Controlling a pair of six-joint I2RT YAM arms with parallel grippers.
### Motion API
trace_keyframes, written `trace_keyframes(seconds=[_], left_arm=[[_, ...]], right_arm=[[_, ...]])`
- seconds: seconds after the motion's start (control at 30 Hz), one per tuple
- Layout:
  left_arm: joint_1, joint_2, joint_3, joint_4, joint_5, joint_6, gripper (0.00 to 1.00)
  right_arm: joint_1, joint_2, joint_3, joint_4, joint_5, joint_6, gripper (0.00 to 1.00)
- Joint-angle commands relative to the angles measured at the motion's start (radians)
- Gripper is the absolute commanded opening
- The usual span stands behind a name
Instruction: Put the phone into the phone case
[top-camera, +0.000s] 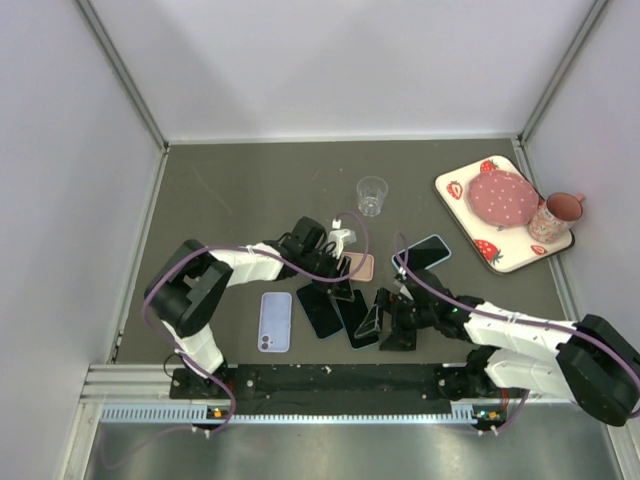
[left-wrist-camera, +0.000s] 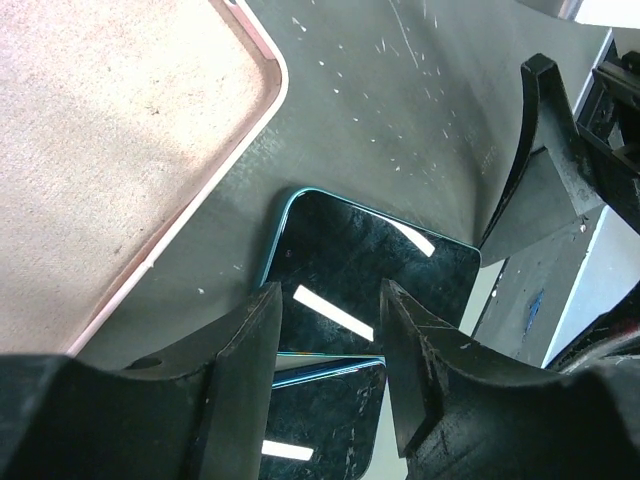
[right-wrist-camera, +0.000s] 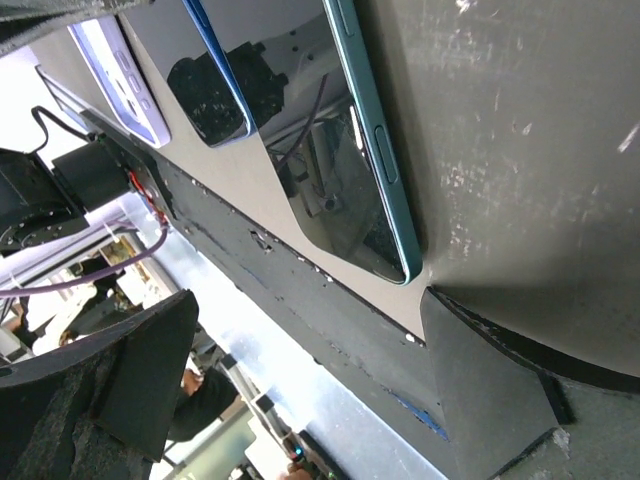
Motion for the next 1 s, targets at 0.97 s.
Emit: trace_keyframes(seconds=[0.97], left_arm=[[-0.064,-0.041,-0.078,0.039,-0.03,-0.01,0.47]], right_arm=[[0.01,-0.045,0.066,-0.151,0.294,-0.036,0.95]])
